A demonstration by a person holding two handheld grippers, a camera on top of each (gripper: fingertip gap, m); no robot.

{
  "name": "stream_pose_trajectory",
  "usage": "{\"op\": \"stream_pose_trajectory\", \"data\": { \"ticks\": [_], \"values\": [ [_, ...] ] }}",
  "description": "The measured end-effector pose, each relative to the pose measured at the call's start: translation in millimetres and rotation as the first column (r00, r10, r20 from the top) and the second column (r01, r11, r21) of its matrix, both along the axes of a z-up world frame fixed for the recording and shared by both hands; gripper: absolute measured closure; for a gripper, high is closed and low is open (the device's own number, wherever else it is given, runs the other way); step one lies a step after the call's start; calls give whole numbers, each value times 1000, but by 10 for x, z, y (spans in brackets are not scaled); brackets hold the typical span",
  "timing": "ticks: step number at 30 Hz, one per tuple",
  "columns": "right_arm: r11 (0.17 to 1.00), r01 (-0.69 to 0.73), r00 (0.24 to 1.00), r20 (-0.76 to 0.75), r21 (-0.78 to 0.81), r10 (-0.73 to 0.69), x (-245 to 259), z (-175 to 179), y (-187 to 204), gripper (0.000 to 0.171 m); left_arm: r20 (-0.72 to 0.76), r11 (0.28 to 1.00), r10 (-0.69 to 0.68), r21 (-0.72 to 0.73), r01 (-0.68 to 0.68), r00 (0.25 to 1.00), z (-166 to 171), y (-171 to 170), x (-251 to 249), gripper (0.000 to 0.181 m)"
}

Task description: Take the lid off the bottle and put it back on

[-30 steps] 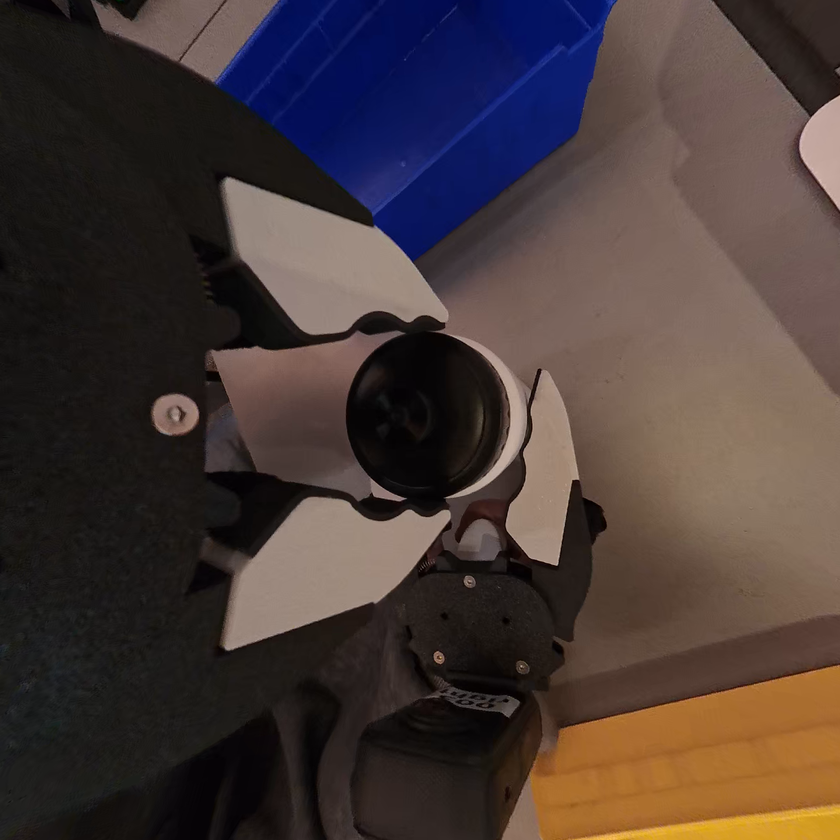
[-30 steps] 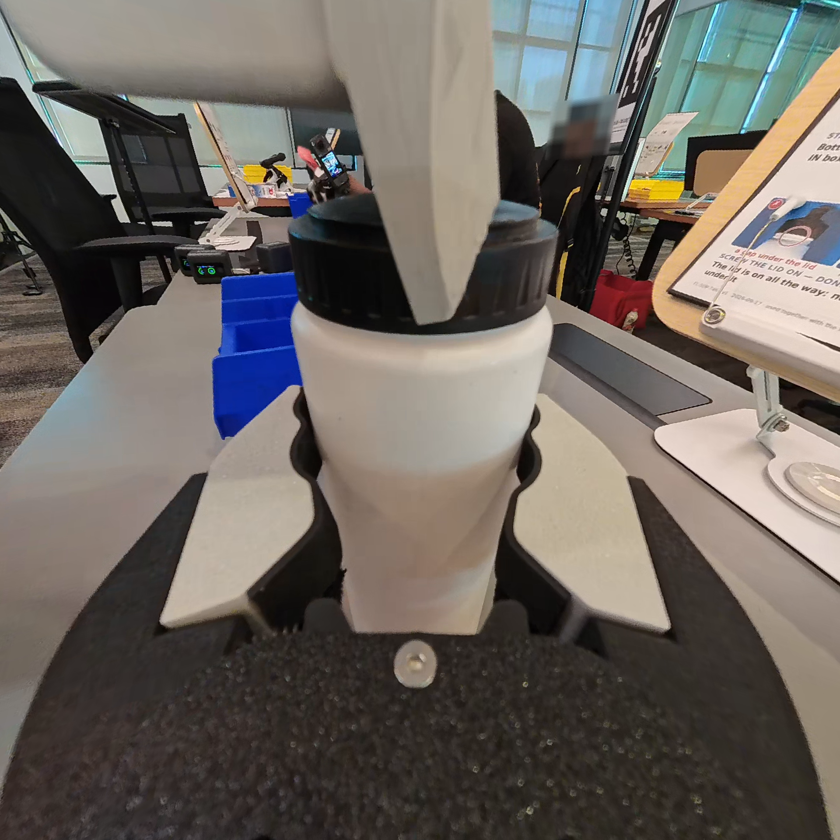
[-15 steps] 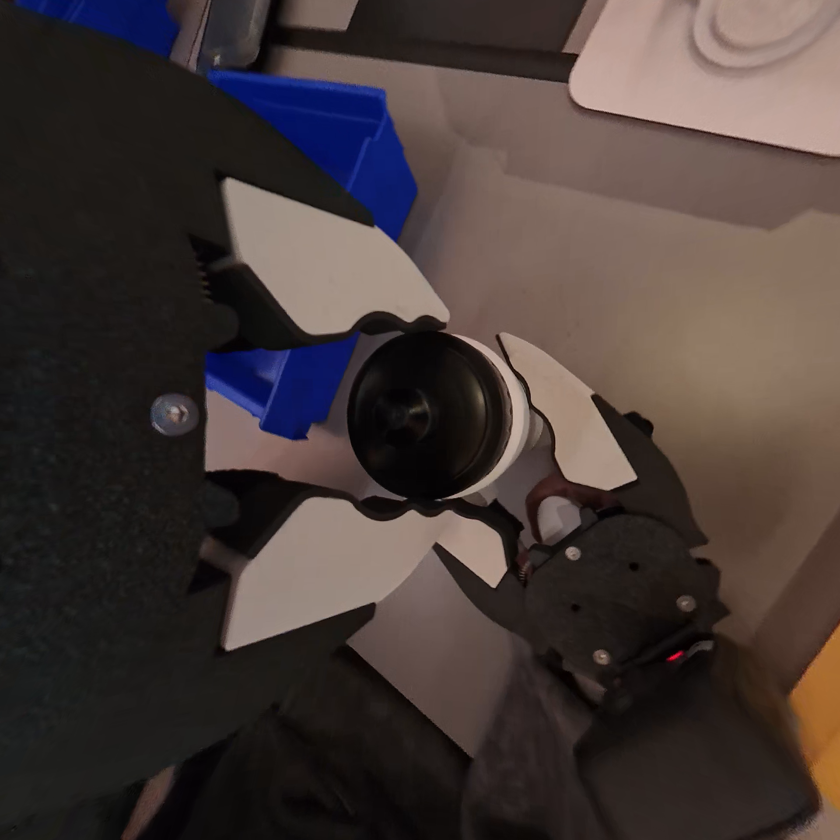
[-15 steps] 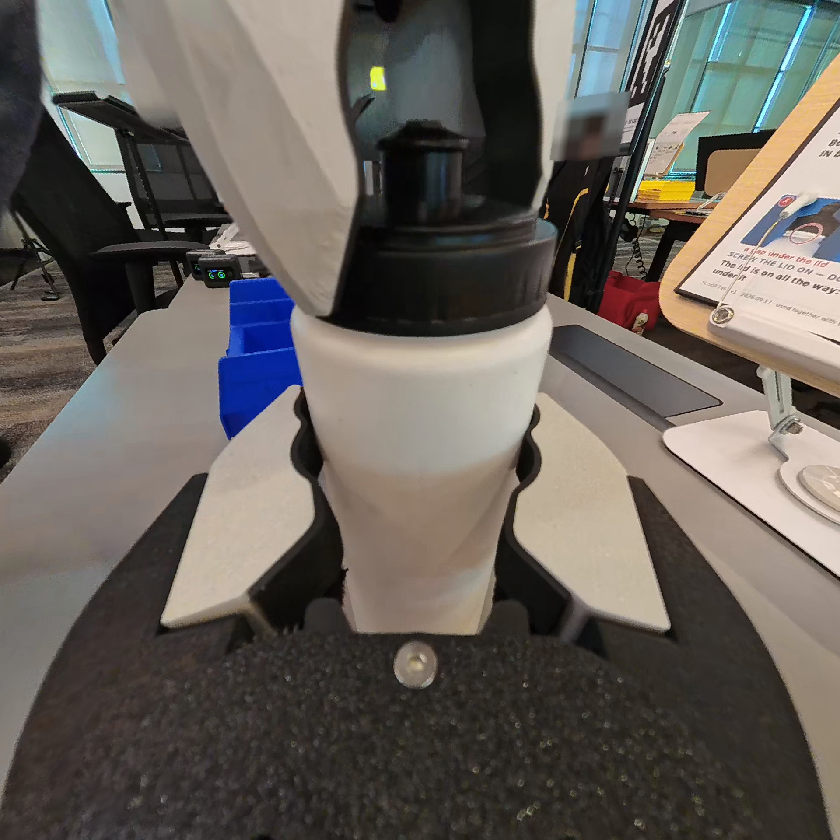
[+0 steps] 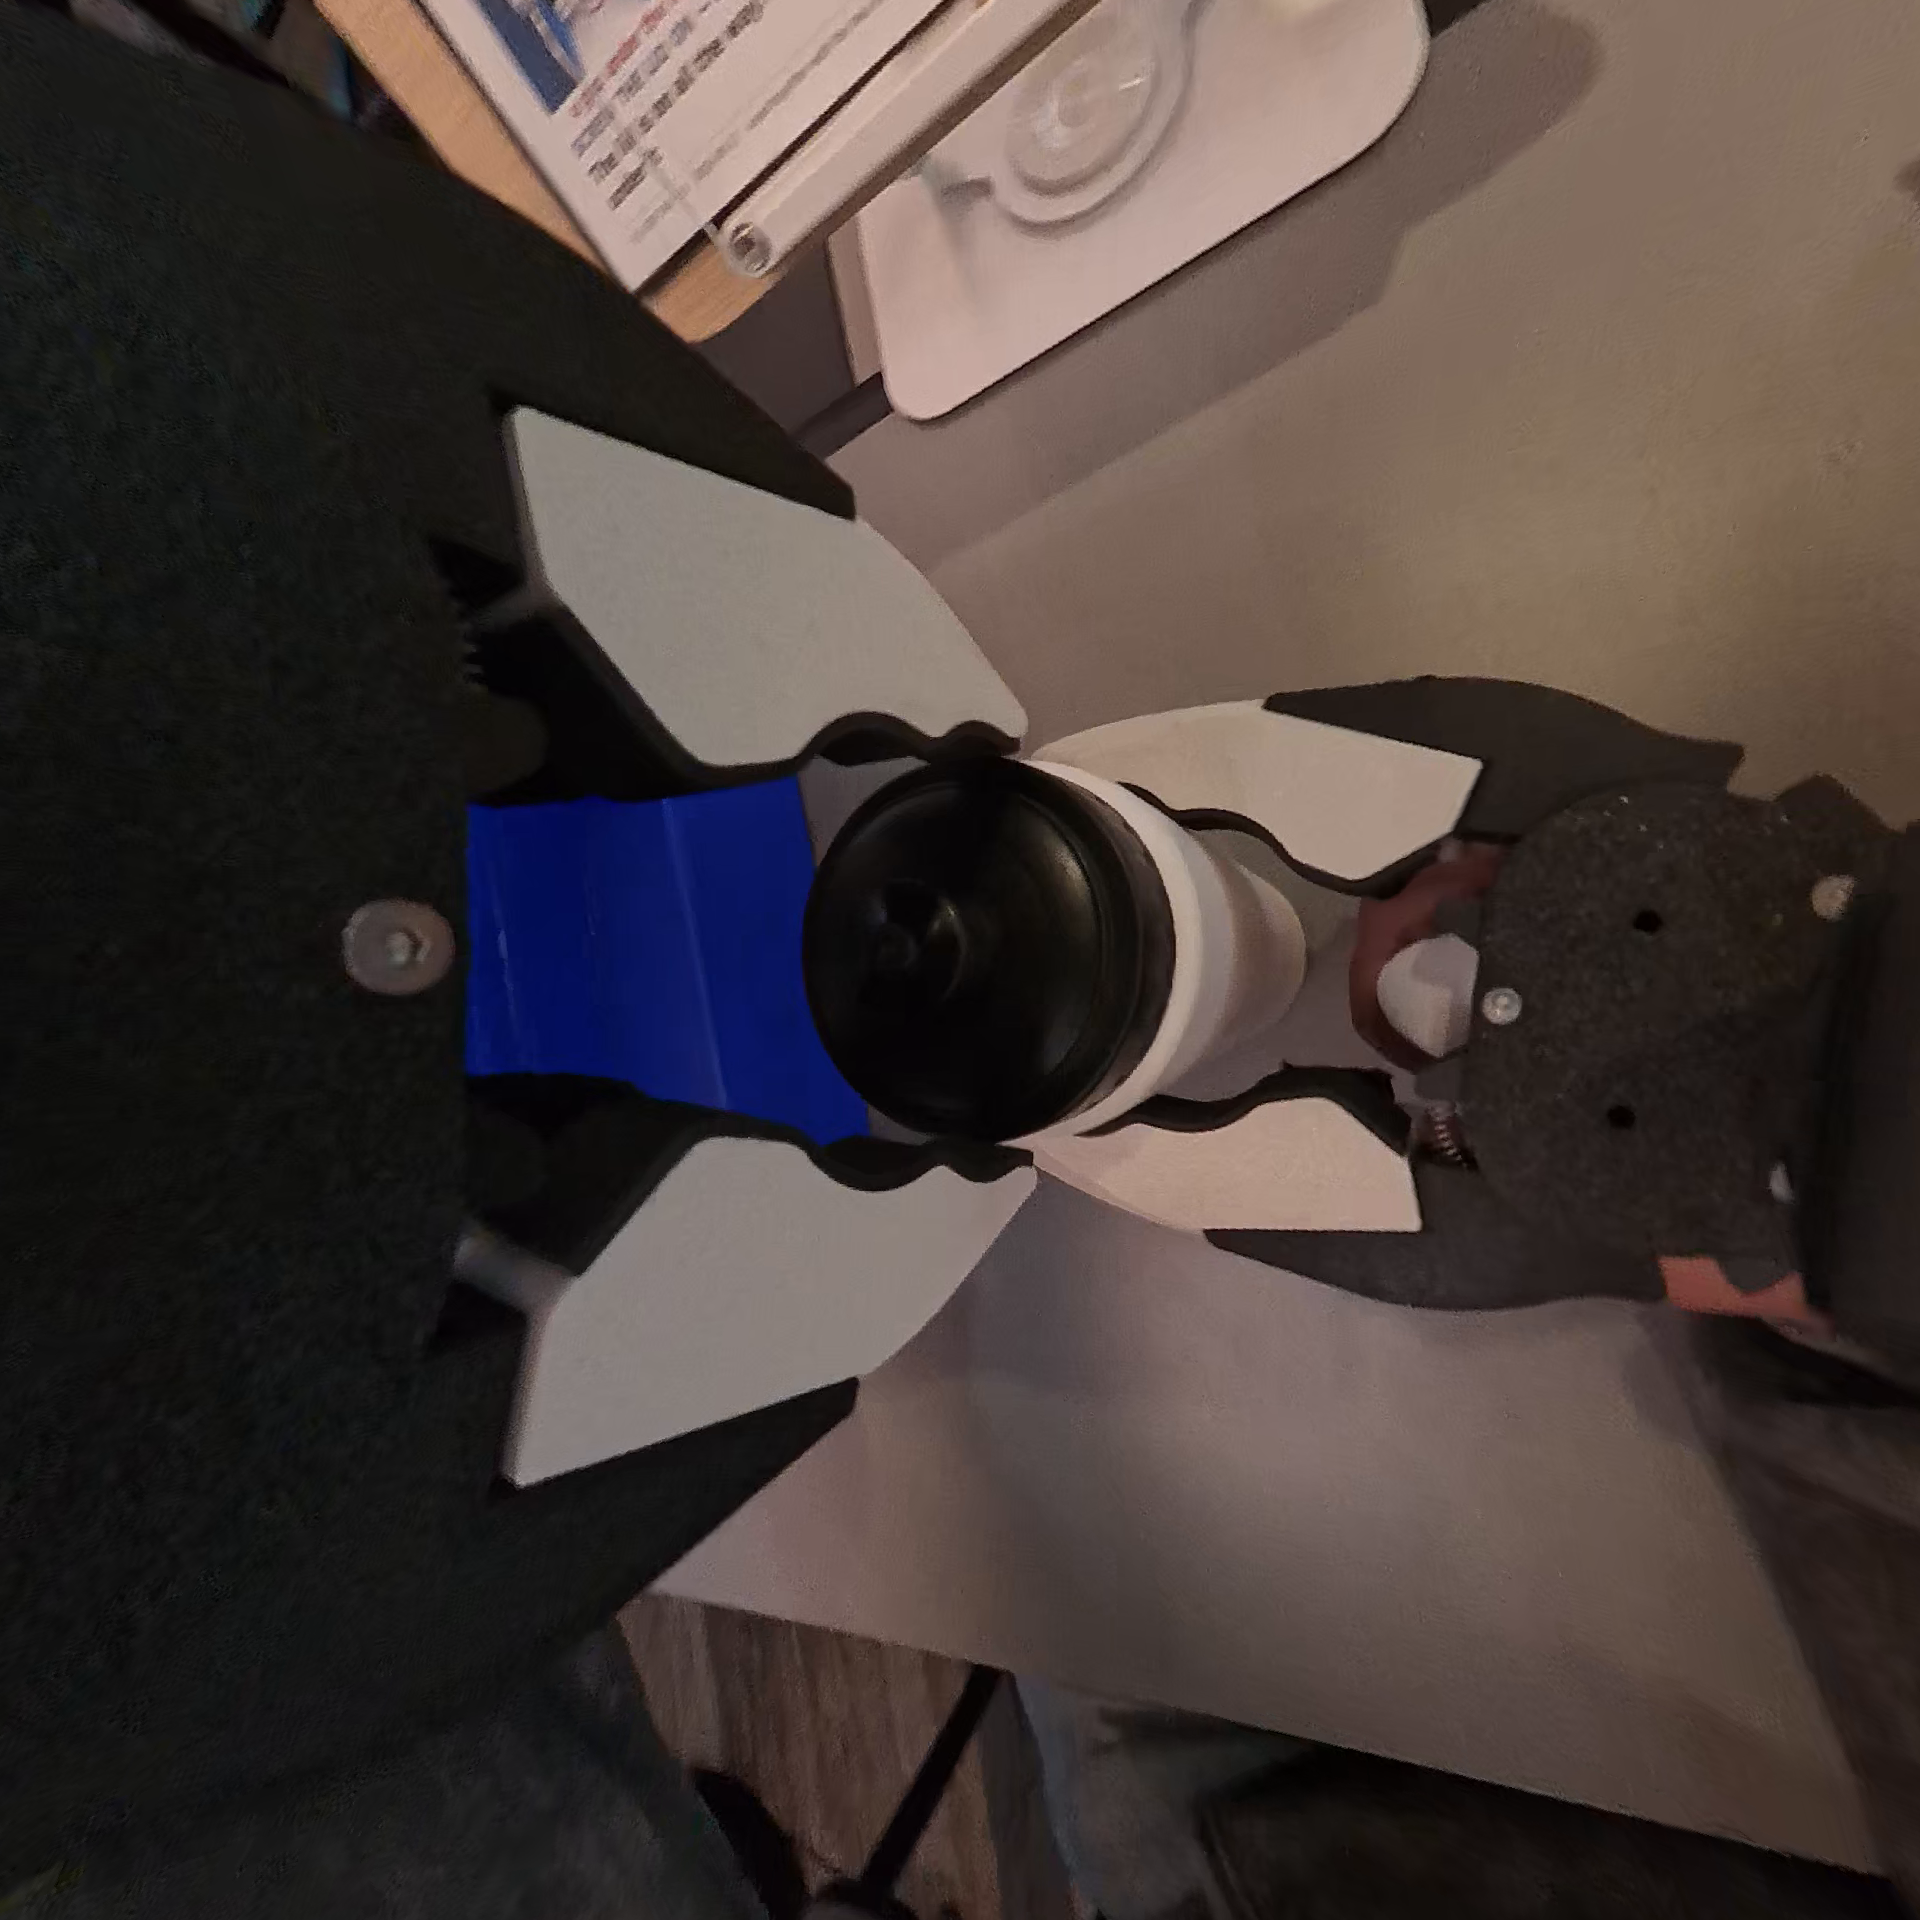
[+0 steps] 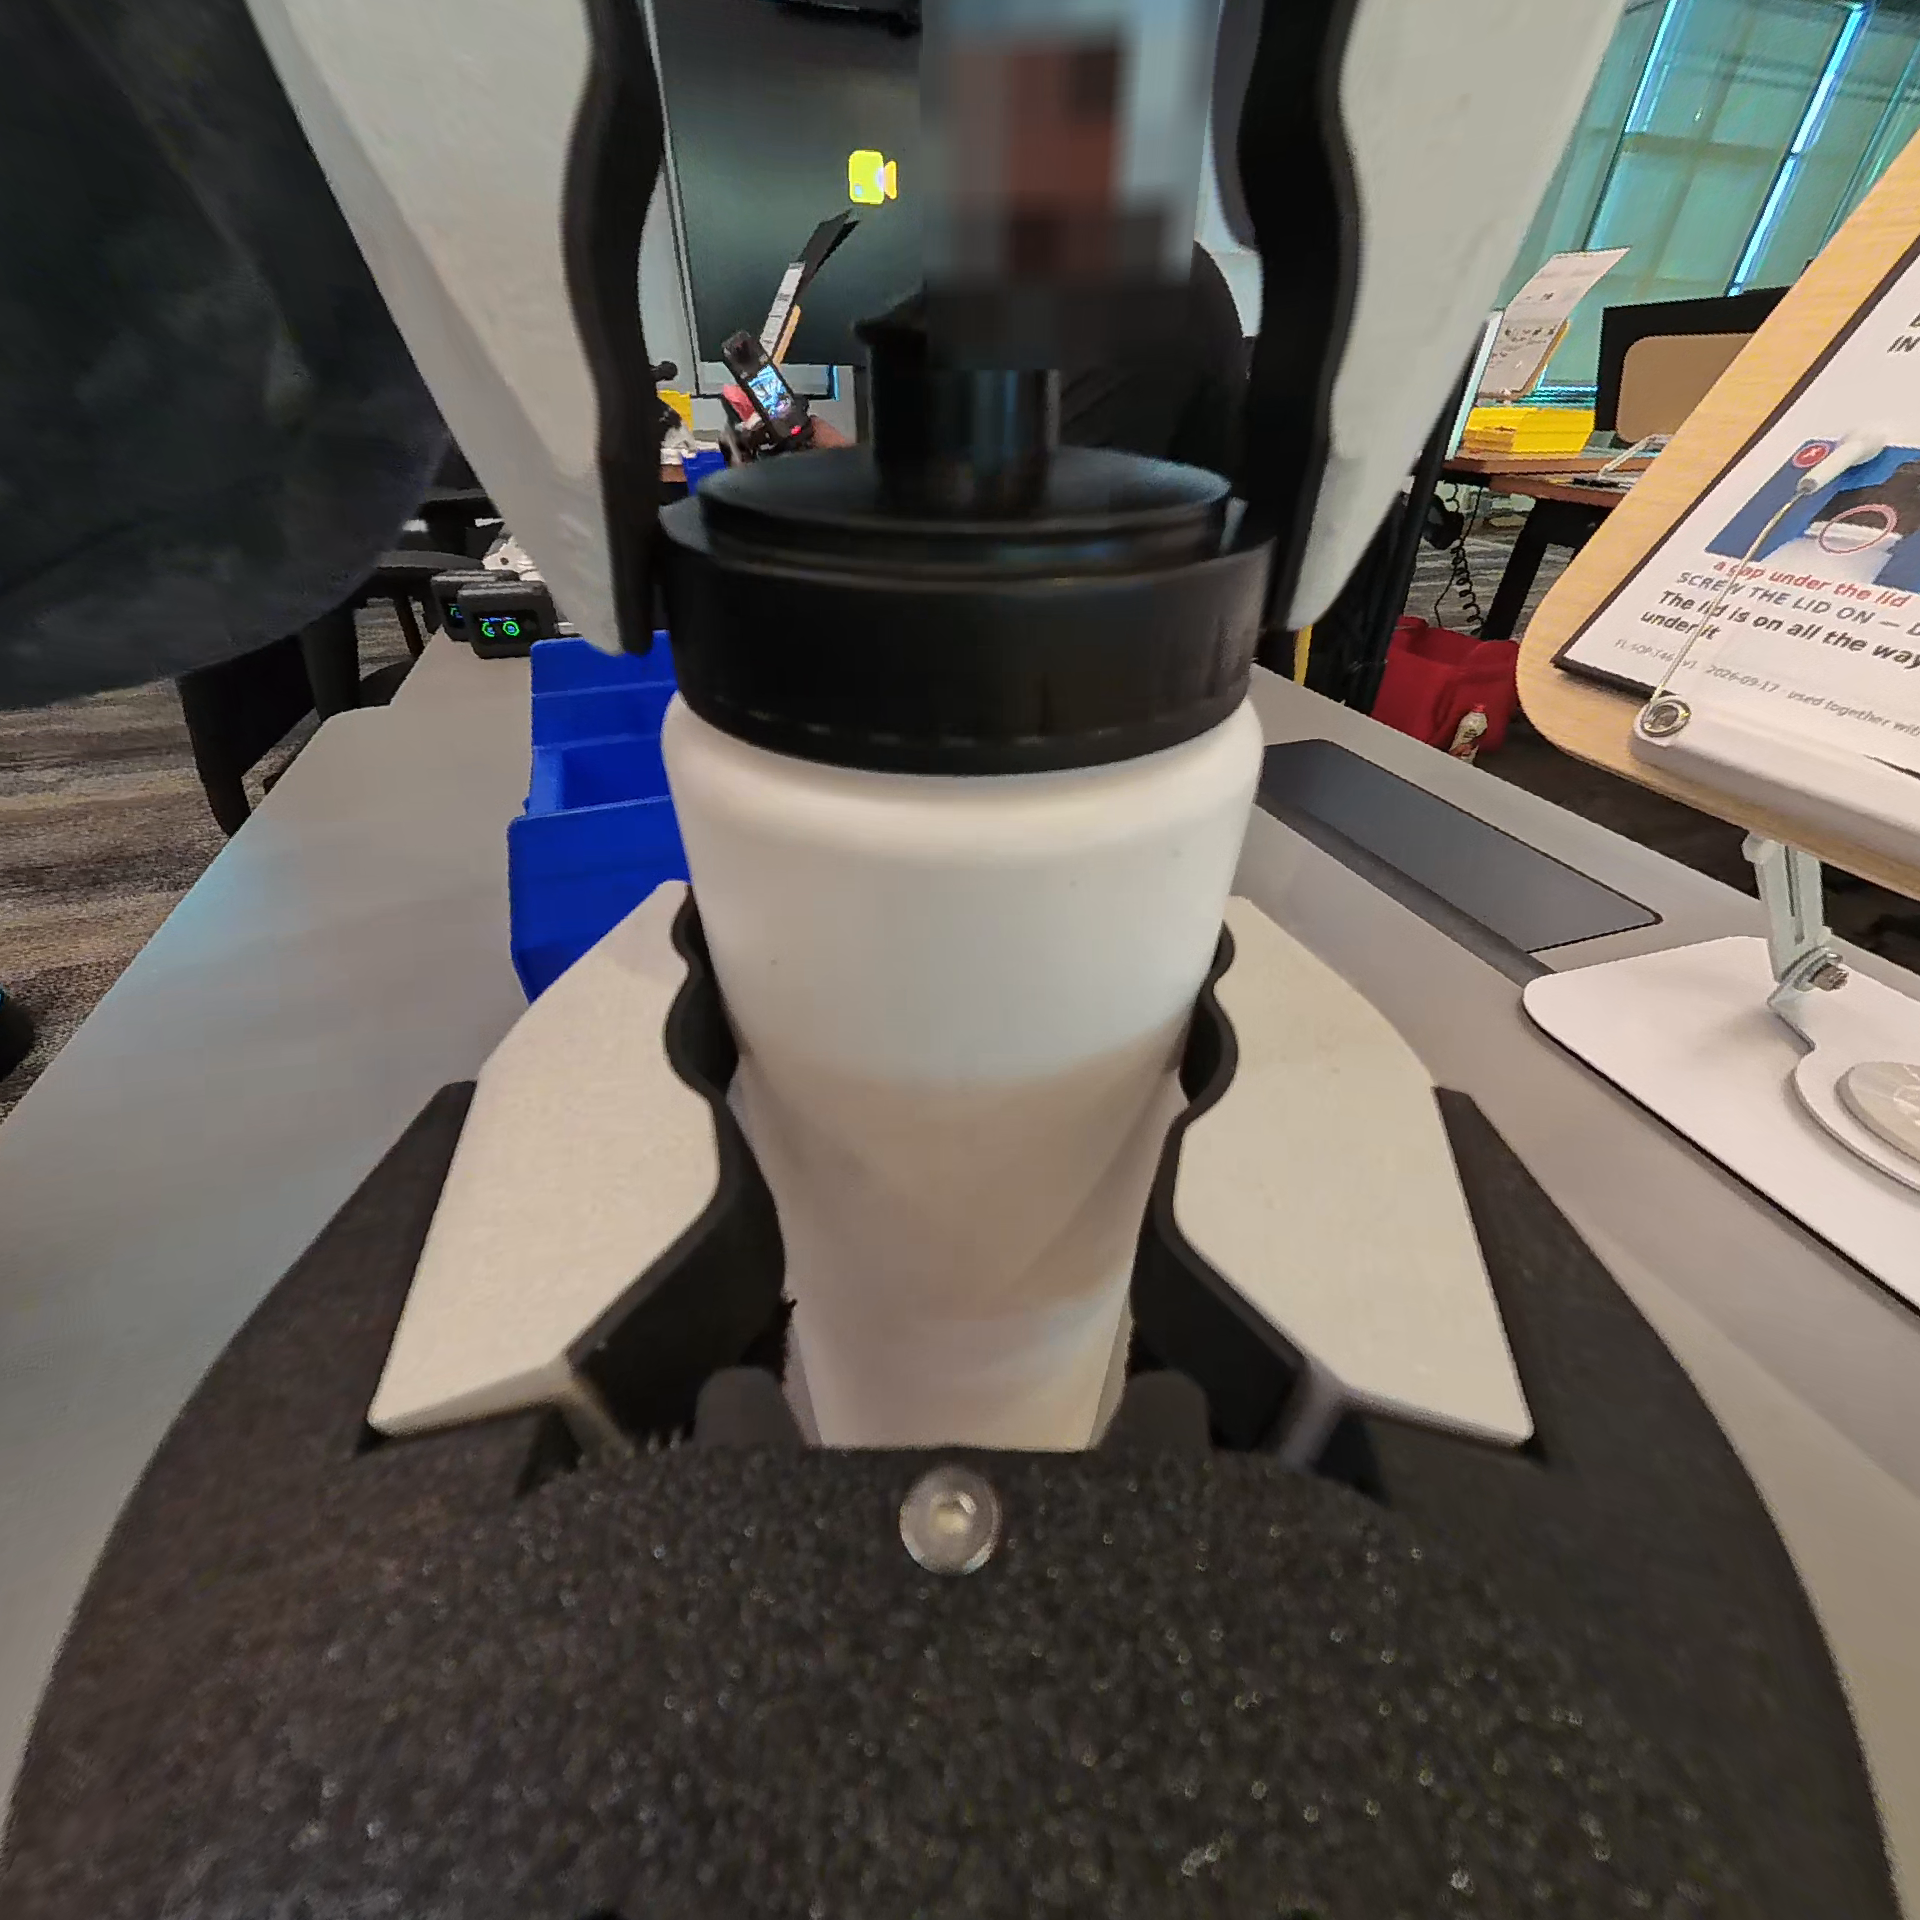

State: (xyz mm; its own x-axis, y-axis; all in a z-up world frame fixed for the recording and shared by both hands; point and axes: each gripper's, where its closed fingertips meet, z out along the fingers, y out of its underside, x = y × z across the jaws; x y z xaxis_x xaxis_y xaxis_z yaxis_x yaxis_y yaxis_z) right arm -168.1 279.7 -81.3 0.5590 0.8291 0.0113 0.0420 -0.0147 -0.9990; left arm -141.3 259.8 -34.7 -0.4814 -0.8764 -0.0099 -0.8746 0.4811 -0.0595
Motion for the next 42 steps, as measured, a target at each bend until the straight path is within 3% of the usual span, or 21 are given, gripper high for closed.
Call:
{"op": "stream_pose_trajectory", "data": {
  "ticks": [5,9,15,18,19,21,24,30,36,40,42],
  "values": [
    [1000,-26,1000,-3,0,26,-9,1,-22,85,70,987,-153,-44,156,986,2,-28,3,111],
    [1000,-28,1000,-11,-2,27,-16,4,-12,85,60,987,-155,-39,157,986,3,-18,-3,111],
    [1000,-15,1000,-6,-1,15,-24,1,-8,85,137,1000,29,-12,-28,990,43,-17,0,107],
    [1000,-15,1000,-6,1,15,-24,2,-7,85,225,969,246,-50,-241,943,241,14,74,88],
    [1000,-14,1000,-8,1,14,-25,2,-6,85,263,941,337,-71,-330,904,312,41,112,93],
    [1000,-13,1000,-9,2,13,-27,2,-3,85,304,854,515,-103,-509,802,393,110,146,83],
    [1000,-9,1000,-3,-1,9,-27,1,1,84,290,684,713,-85,-725,639,373,190,47,81],
    [1000,-7,1000,5,-5,7,-25,-4,-1,84,159,330,940,-193,-924,302,210,70,29,77],
    [1000,-2,1000,5,-5,2,-23,-2,-5,84,113,202,975,-122,-972,189,68,67,-13,80],
    [1000,-1,1000,2,-4,1,-22,-1,-7,84,108,185,978,-83,-979,176,37,54,-21,112],
    [1000,-2,1000,3,-3,2,-20,0,-9,84,88,159,985,-87,-983,151,16,42,-25,111]
  ]
}}
